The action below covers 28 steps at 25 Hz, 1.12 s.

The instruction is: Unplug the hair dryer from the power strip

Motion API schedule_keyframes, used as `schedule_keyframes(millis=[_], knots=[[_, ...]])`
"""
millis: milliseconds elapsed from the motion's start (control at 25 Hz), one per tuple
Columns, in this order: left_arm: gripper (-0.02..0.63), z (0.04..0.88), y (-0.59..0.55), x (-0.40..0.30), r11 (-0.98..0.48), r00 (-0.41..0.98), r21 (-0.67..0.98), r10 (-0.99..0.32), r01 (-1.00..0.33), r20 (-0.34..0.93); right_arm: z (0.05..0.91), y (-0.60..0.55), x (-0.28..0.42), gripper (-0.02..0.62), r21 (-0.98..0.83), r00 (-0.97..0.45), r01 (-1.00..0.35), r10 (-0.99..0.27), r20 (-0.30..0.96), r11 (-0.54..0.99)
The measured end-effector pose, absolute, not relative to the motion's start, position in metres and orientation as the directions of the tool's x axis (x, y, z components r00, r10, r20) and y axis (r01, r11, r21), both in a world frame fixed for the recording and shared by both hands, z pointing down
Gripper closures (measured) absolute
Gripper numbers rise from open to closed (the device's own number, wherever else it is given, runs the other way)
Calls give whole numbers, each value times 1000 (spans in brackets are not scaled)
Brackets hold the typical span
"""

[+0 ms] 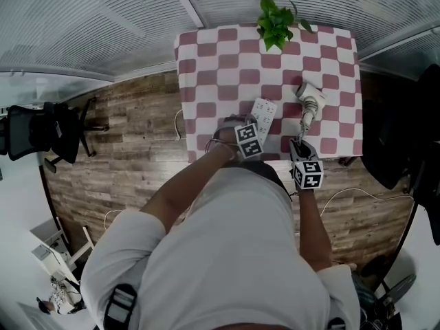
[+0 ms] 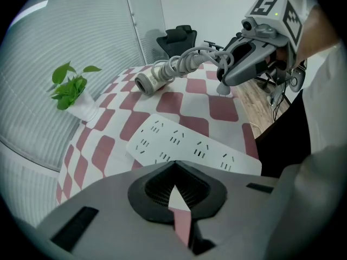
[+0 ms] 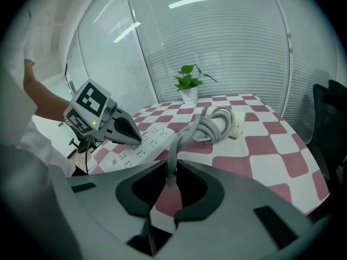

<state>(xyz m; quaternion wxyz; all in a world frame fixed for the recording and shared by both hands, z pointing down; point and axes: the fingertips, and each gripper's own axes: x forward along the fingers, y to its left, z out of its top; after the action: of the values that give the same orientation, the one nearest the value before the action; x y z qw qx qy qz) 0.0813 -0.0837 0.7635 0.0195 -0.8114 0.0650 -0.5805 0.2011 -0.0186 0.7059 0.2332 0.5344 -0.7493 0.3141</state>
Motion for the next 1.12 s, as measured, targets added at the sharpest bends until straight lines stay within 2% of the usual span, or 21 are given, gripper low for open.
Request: schedule_keyframes(millis=[680,1120], knots=[[577,764,-84,82,-991,316,-110,-130,-81,940,741,-10,192,522,-209,-327,-943,-598,731,260],[577,764,-84,82,-991,322,-102,-123,-82,939,744,-9,190,517,-190,-316,-946,-613,724,263]])
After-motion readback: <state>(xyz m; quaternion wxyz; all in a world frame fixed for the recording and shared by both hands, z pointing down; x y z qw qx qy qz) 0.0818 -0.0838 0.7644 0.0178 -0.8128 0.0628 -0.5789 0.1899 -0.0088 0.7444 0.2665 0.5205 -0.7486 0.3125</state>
